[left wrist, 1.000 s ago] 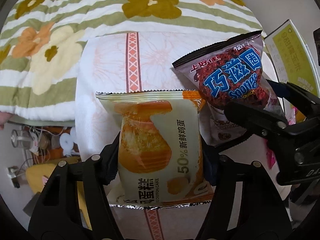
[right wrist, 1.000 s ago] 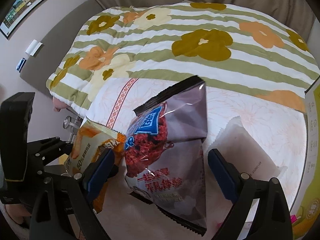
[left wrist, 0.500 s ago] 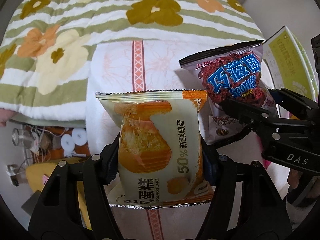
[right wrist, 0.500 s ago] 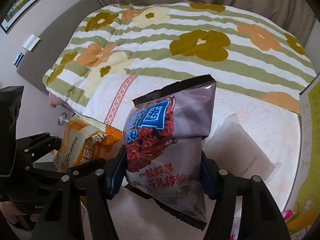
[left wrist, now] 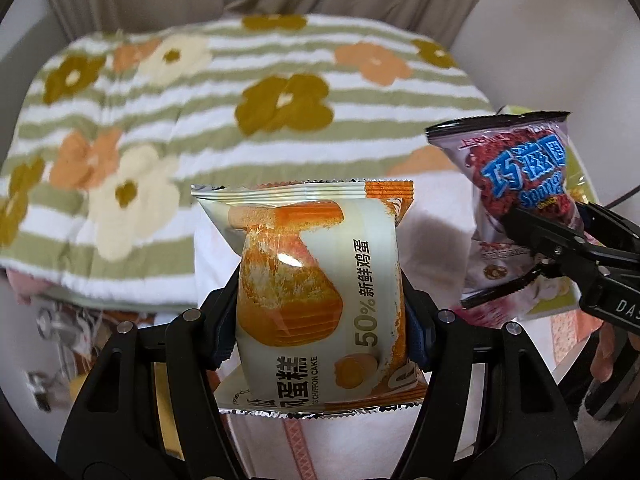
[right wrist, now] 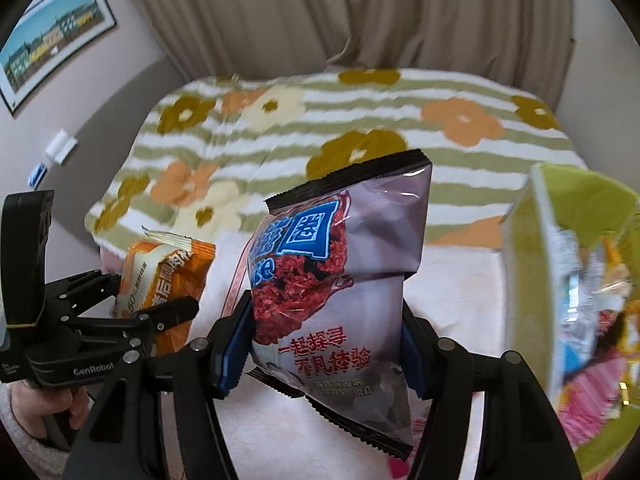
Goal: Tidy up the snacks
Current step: 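Carry the cake packet and purple bag into the box and open both tools, then grasp the grey square packet with the left tool while the right tool grasps the pink strawberry packet, then carry the grey and pink packets into the box and open both tools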
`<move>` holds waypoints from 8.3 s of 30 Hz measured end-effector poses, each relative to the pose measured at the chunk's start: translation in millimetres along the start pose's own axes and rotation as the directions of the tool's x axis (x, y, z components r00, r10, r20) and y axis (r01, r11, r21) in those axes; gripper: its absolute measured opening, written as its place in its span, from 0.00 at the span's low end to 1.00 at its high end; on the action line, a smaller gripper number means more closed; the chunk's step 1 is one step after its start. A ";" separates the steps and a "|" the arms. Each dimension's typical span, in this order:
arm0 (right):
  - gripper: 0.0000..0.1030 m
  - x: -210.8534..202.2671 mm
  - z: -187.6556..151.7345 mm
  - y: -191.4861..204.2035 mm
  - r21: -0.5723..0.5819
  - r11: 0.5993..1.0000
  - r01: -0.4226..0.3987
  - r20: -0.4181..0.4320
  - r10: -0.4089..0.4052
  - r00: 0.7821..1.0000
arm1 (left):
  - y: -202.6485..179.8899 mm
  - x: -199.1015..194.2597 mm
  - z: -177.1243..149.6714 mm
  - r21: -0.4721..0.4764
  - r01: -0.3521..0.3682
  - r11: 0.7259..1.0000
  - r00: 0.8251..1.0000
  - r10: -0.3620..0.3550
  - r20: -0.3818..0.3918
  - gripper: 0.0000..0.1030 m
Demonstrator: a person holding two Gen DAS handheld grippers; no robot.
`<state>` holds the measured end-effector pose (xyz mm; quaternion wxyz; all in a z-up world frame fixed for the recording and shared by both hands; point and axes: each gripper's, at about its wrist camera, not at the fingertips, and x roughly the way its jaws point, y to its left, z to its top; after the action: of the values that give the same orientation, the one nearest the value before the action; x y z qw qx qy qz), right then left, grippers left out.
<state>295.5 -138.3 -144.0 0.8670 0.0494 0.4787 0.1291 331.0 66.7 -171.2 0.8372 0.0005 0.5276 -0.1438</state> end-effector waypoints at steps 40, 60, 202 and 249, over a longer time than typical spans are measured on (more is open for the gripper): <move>0.58 -106.7 7.9 -315.2 0.146 0.989 0.014 0.064 -0.024 0.998 | -331.3 91.6 101.2 0.027 0.027 0.999 1.000 -0.027 -0.009 0.93; 0.92 -96.7 20.1 -312.9 0.093 0.994 0.065 0.127 -0.076 0.989 | -293.3 51.4 67.4 -0.042 0.026 0.999 0.998 -0.023 0.058 0.93; 0.55 -106.3 -72.9 -91.4 0.288 0.951 0.111 0.279 -0.194 0.940 | -182.6 -18.1 43.1 0.322 0.048 0.946 0.992 -0.083 0.096 0.70; 0.66 -125.9 -27.8 -311.7 0.121 0.992 0.036 0.118 -0.050 0.992 | -338.5 15.3 14.4 0.099 -0.065 0.993 0.995 0.056 0.087 0.90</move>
<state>263.1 -473.2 -121.2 0.8924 0.0984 0.4332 0.0785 268.1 -263.6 -127.3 0.8615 0.0529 0.4837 -0.1447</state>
